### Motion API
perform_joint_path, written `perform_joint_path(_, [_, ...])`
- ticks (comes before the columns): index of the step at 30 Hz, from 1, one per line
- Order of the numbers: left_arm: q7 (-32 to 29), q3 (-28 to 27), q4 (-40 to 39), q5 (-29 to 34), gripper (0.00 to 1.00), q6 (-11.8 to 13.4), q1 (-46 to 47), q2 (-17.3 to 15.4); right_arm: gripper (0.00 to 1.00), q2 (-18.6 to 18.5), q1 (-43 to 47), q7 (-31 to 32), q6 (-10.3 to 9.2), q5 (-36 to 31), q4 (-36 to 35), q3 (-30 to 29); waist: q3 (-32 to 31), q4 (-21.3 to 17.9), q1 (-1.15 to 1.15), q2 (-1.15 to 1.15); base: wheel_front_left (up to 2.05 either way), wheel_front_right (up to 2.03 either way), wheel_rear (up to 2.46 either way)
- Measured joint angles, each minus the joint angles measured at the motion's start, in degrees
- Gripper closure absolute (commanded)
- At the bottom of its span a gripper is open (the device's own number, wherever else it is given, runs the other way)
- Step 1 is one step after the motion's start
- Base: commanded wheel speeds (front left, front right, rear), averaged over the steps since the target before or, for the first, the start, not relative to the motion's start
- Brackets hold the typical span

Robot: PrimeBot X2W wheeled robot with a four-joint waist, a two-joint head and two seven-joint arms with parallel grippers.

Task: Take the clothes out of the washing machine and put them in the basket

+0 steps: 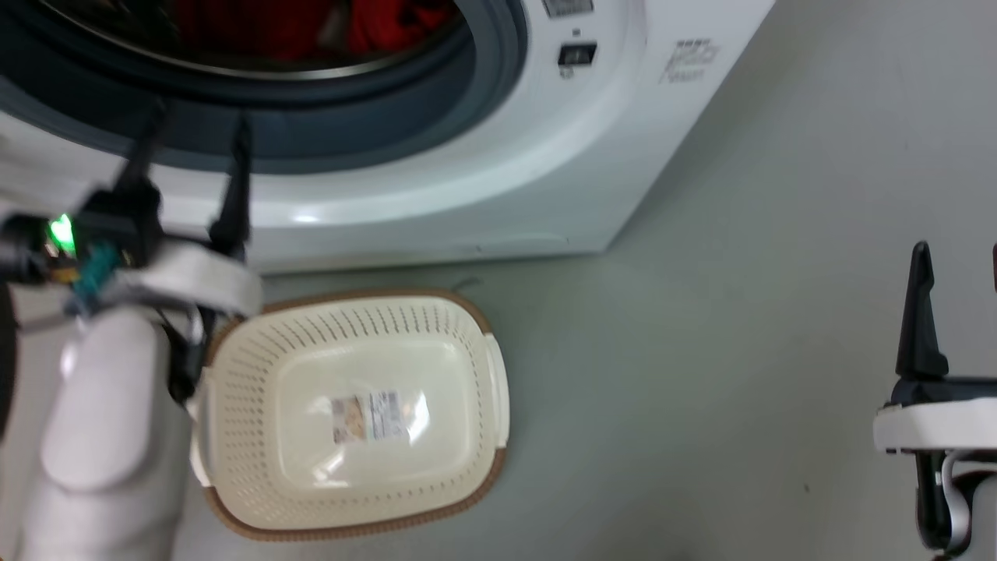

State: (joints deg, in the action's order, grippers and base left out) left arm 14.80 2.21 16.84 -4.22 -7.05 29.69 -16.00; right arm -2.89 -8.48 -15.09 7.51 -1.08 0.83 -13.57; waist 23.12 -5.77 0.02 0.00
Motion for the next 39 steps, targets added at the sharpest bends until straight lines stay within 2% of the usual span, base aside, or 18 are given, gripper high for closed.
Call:
perform_joint_path(5, [-4.0,2.9,9.1,-2.2,0.0,-0.4,14.5,-4.5,0.0,0.0,-2.8,0.0,0.0,1.7,0.0,1.1,7.6,-2.2,0.0,0.0,0.0,0.0,0.0])
perform_joint_path(13, [-14.6,13.9,19.7,-6.2,0.0,-0.4,36.7,-13.1,0.0,0.0,-5.4,0.0,0.0,4.7,-0.4,4.9,17.5,-6.2,0.0,0.0,0.0,0.0,0.0])
perform_joint_path(19, [-27.1,19.0,25.0,-7.9,0.0,-0.5,49.6,-18.1,0.0,0.0,-6.0,0.0,0.0,6.3,-0.7,8.2,22.0,-10.0,0.0,0.0,0.0,0.0,0.0])
perform_joint_path(22, [-34.4,23.1,27.0,-8.4,0.0,-0.5,54.0,-20.7,0.0,0.0,-5.9,0.0,0.0,7.4,-0.4,10.1,23.3,-12.2,-0.01,0.0,0.0,0.0,0.0])
perform_joint_path(26, [-42.0,25.3,28.1,-9.5,0.0,-0.5,60.9,-24.2,0.0,0.0,-5.8,0.0,0.0,8.4,-1.3,12.8,24.9,-15.1,-0.01,0.0,0.0,0.0,0.0])
perform_joint_path(30, [-47.7,28.0,29.0,-8.5,0.0,-0.5,65.3,-27.1,0.0,0.0,-4.9,0.0,0.0,10.4,-0.6,13.9,26.6,-17.8,-0.01,0.0,0.0,0.0,0.0])
perform_joint_path(35, [-54.8,29.2,31.1,-10.2,0.0,-0.4,67.6,-28.7,0.0,0.0,-4.6,0.0,0.01,11.0,-1.2,15.4,28.6,-20.6,-0.01,0.0,0.0,0.0,0.0])
perform_joint_path(39, [-57.8,29.5,32.4,-11.5,0.0,-0.5,67.5,-28.2,0.0,0.0,-4.1,0.0,0.0,11.0,-2.4,15.3,29.4,-21.4,-0.01,0.0,0.0,0.0,0.0])
